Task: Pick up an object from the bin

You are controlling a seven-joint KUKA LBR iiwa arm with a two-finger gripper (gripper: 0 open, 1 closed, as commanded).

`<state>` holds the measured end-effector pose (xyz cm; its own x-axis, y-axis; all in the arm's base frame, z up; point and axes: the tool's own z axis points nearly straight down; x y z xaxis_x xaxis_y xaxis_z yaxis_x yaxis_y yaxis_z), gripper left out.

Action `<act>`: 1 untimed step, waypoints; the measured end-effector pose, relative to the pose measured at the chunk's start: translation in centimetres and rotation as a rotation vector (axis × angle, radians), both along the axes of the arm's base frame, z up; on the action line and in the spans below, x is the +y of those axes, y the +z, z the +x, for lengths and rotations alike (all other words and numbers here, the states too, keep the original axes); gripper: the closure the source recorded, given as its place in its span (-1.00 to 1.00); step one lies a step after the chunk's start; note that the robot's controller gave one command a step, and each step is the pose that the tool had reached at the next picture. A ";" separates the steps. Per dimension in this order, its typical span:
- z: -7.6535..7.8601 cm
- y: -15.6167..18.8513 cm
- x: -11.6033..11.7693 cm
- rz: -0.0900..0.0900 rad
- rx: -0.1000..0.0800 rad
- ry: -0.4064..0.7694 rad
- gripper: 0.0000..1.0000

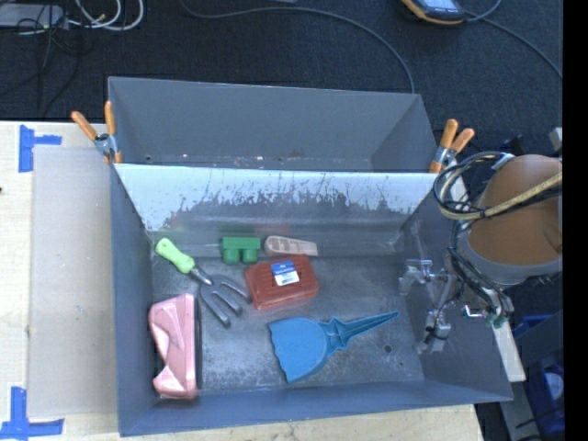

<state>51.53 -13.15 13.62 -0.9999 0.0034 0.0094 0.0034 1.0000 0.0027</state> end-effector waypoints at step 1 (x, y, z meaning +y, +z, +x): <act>0.2 0.4 0.0 -0.002 -0.008 0.004 -1.00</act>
Offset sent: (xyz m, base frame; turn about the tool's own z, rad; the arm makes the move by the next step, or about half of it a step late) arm 0.0223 0.0524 -0.0662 -0.1295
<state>51.71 -13.12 14.05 -1.0000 -0.0010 0.0019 -0.0010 1.0000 0.0007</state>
